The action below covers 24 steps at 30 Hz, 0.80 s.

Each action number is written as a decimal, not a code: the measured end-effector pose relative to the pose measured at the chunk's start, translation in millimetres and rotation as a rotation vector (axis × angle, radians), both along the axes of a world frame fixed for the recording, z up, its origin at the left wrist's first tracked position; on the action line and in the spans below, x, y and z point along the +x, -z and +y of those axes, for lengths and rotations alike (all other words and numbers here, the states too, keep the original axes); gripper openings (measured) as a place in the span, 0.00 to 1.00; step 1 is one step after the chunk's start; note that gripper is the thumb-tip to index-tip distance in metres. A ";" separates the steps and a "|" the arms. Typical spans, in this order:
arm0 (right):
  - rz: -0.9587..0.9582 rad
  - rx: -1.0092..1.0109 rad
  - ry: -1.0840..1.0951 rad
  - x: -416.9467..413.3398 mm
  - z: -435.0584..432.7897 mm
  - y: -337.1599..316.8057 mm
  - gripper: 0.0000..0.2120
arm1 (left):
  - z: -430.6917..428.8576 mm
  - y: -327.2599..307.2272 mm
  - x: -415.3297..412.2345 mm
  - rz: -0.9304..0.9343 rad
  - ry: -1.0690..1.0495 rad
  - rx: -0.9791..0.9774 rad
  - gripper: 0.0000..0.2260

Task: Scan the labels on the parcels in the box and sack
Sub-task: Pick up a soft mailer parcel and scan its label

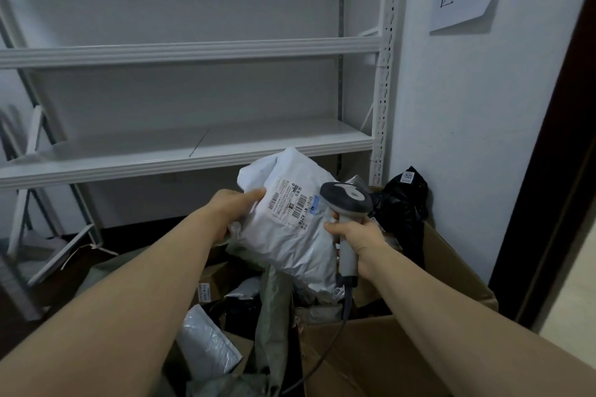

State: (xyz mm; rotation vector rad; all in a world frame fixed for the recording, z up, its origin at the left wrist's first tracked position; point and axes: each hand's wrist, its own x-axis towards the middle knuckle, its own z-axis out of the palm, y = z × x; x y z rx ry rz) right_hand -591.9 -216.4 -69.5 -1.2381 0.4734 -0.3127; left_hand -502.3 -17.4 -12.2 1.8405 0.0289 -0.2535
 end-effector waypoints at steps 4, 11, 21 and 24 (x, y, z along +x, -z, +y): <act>-0.008 -0.016 -0.003 -2.2 2.5 -2.1 0.14 | -3.8 5.3 3.3 -0.178 -0.094 0.057 0.10; 0.023 -0.312 -0.258 -29.2 8.0 -18.1 0.18 | 8.2 -0.7 19.5 -0.399 -0.148 0.343 0.17; -0.037 -0.631 -0.415 -28.8 34.0 -19.6 0.10 | 20.2 -4.2 20.1 -0.439 -0.146 0.520 0.19; -0.043 -0.700 -0.438 -25.8 36.8 -20.4 0.12 | 22.0 -5.5 18.4 -0.426 -0.160 0.550 0.22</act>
